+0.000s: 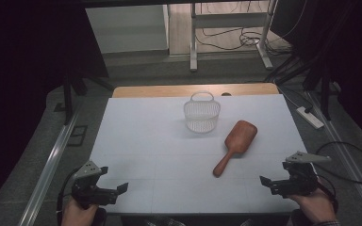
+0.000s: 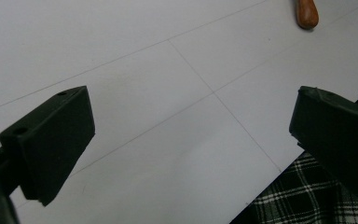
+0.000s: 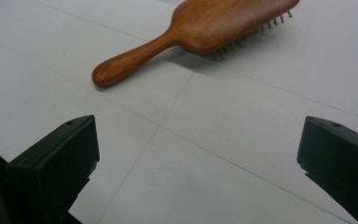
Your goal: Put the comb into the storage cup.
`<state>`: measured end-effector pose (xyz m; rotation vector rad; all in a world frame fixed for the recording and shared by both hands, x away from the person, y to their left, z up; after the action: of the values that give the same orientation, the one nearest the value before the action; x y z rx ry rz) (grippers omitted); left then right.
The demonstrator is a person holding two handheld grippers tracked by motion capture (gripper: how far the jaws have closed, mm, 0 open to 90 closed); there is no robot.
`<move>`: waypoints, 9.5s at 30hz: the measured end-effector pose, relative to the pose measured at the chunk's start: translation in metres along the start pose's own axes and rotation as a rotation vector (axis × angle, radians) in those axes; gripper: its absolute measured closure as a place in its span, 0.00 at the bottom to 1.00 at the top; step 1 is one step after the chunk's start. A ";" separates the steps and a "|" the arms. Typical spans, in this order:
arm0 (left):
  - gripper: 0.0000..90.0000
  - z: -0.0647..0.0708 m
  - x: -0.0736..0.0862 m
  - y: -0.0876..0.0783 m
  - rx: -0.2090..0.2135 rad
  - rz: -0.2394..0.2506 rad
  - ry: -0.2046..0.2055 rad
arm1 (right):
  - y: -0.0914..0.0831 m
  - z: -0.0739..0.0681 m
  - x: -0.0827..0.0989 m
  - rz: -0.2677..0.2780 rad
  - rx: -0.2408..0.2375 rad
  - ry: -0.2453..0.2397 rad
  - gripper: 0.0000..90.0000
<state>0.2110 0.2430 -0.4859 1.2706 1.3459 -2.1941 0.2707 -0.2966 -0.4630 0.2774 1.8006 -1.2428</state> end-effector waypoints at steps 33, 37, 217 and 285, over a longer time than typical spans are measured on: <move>0.01 -0.001 0.000 -0.001 0.005 0.001 -0.007 | 0.025 -0.007 -0.031 -0.025 -0.081 -0.053 0.00; 0.01 -0.001 0.000 0.000 0.005 0.000 -0.006 | 0.028 -0.009 -0.035 -0.026 -0.080 -0.062 0.00; 0.02 -0.003 -0.002 0.003 0.036 -0.003 -0.010 | 0.148 -0.013 -0.047 -0.387 -0.135 -0.177 0.99; 0.02 -0.004 -0.003 0.005 0.041 -0.011 -0.011 | 0.097 0.005 -0.062 -0.220 0.026 -0.161 0.40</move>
<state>0.2178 0.2429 -0.4867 1.2669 1.3131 -2.2433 0.3689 -0.2370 -0.4769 -0.0077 1.7098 -1.4007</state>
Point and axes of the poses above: each handheld gripper's, and its own axes: y roughly forward along the jaws, x roughly out of its underside, z roughly to its right, the point moved 3 cm from there along y, roughly forward along the jaws, and after that the axes turned 6 degrees about z, right-handed, at the moved point
